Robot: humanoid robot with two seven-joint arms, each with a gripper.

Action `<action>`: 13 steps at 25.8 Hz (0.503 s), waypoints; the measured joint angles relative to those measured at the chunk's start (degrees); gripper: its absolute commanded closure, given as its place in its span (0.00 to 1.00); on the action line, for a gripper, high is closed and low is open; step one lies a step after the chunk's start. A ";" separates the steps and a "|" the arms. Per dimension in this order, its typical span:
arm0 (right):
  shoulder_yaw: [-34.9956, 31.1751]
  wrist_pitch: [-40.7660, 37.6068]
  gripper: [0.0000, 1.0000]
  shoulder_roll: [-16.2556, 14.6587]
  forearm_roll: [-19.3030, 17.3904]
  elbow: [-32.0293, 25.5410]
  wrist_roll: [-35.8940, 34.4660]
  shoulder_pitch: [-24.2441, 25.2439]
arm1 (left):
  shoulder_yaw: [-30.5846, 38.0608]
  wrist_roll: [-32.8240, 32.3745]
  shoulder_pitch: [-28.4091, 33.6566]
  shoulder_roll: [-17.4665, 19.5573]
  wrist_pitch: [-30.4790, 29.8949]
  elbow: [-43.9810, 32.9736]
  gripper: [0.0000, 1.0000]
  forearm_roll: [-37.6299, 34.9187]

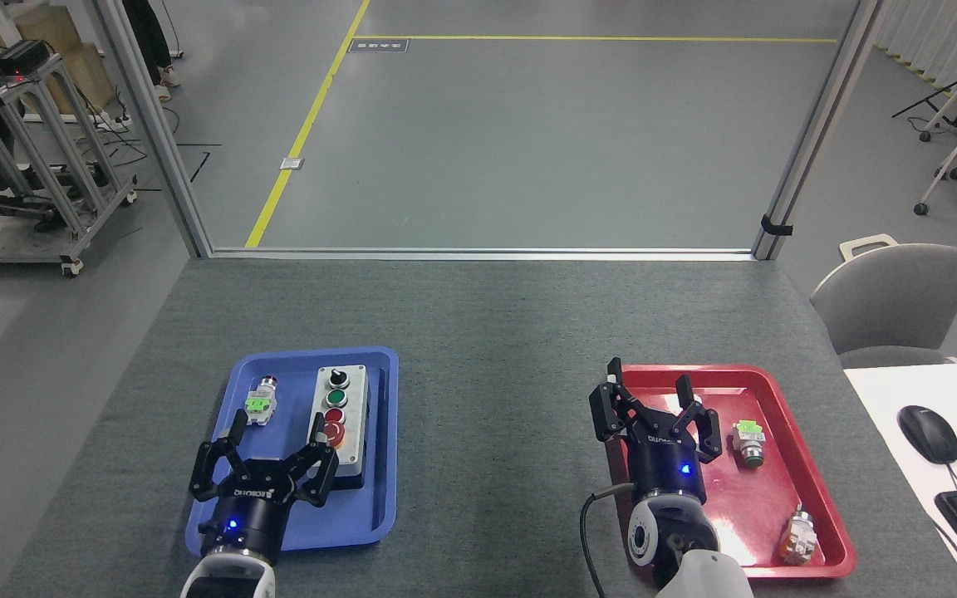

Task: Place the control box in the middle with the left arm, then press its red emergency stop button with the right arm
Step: 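Move the left gripper down to the near end of the gray control box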

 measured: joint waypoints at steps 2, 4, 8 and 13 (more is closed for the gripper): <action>-0.07 0.09 0.01 0.01 0.00 0.04 0.04 0.01 | -2.28 -0.03 0.28 -0.14 2.48 1.30 0.01 -0.36; -0.12 0.32 0.01 0.01 -0.02 0.17 0.06 0.06 | -4.25 -0.13 0.16 -0.43 5.04 3.52 0.01 -0.54; -0.17 0.47 0.01 0.11 -0.06 0.30 0.06 0.08 | -6.07 -0.17 -0.71 -1.31 8.97 7.01 0.01 -0.83; -0.18 0.55 0.01 0.32 -0.08 0.52 0.07 0.13 | -6.54 -0.49 -0.98 -2.00 10.67 8.12 0.01 -1.02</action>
